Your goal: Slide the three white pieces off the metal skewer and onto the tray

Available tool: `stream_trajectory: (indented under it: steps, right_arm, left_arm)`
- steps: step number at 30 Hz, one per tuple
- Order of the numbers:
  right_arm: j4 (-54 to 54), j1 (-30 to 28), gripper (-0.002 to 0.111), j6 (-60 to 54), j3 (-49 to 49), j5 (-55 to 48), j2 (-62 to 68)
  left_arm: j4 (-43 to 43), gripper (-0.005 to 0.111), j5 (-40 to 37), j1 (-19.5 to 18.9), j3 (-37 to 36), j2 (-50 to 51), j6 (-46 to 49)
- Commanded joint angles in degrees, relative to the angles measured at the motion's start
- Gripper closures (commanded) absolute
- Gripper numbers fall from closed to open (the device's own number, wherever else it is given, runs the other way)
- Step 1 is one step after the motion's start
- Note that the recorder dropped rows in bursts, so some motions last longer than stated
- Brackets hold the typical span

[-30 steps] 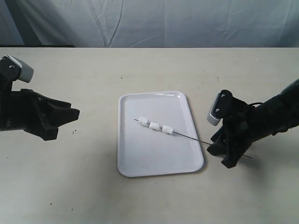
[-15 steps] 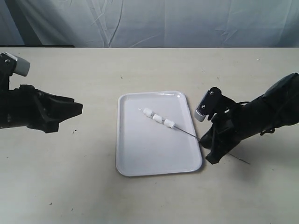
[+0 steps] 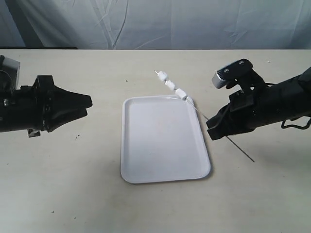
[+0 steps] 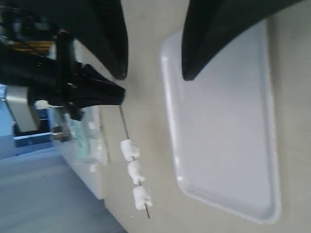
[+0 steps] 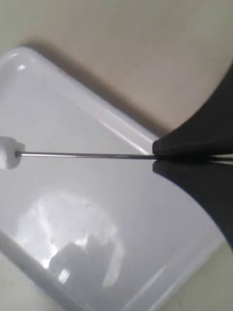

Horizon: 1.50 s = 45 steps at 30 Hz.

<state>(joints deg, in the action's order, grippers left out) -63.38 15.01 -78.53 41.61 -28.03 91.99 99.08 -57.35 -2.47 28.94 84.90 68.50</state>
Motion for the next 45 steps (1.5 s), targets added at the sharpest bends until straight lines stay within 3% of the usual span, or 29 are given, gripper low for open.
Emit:
stream_trajectory:
  steps: [1, 4, 7, 9, 15, 17, 20, 25, 36, 45]
  right_arm:
    - [-0.10, -0.17, 0.109, 6.20, -0.12, -4.54, -4.00]
    - [-0.73, -0.17, 0.109, 7.22, -0.12, -9.03, -5.53]
    - [-4.48, -0.17, 0.109, 7.22, -0.24, -8.69, -5.56]
    - [-4.83, -0.17, 0.109, 8.28, -0.24, -8.99, -5.56]
    - [-13.65, 1.25, 0.109, 10.21, -0.24, -12.06, -2.28]
    - [-15.63, 3.24, 0.109, 9.97, -0.24, -10.19, -0.32]
    - [-20.18, 5.51, 0.109, 6.83, -0.24, -5.67, 1.67]
    - [-36.42, 7.47, 0.109, -3.81, -1.55, -3.25, 1.90]
    - [-36.57, 8.46, 0.109, -3.54, -1.55, -4.49, 3.72]
    - [-34.17, 8.46, 0.109, 2.13, -1.62, -7.71, 3.72]
  left_arm:
    - [0.86, 0.070, -8.11, 0.31, 0.25, 0.11, -7.28]
    - [0.86, 0.070, -6.94, 0.74, 0.25, 0.11, -5.25]
    - [0.86, 0.082, -0.71, 2.77, 1.40, 3.65, -3.14]
    - [0.86, 0.087, -1.88, 3.72, 2.19, 8.61, -1.19]
    - [0.86, 0.086, -7.36, 4.00, 9.08, 18.56, 4.96]
    - [0.86, 0.079, -8.97, 4.63, 11.01, 20.24, 4.96]
    - [0.86, 0.070, -8.69, 6.22, 13.99, 21.94, 3.50]
    - [0.86, 0.070, -8.37, 8.83, 18.07, 24.17, 3.50]
    - [0.86, 0.070, -0.42, 12.99, 25.24, 25.26, 1.25]
    - [0.86, 0.070, 5.72, 13.24, 27.58, 25.26, -10.82]
